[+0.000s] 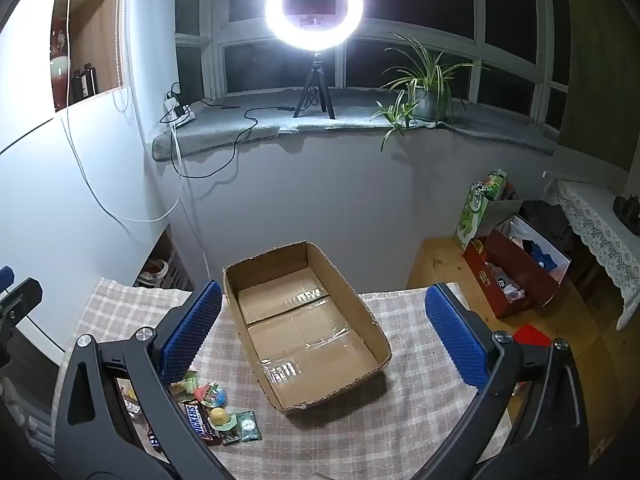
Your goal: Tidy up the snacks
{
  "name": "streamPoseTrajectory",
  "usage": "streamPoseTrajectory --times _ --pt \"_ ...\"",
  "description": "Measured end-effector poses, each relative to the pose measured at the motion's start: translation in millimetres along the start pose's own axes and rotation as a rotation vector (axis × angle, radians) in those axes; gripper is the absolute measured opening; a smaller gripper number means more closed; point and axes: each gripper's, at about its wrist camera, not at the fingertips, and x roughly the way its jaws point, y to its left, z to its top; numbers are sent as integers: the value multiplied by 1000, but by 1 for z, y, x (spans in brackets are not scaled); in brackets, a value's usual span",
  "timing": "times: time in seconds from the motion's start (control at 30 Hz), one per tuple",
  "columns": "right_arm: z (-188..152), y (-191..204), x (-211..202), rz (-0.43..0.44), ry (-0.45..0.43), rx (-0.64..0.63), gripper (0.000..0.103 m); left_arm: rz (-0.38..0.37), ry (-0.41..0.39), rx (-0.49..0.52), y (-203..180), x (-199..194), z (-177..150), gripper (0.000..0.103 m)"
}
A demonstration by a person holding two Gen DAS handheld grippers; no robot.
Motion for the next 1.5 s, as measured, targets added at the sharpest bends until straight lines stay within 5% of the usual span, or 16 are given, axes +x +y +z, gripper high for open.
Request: streamPoseTrajectory --times 0.83,1.5 --pt "15 -3 -27 -2 -113 25 103 25 -79 -4 0 -10 9 101" --pt "8 -2 -21 5 -101 25 103 36 -78 1 -1 -4 13 101"
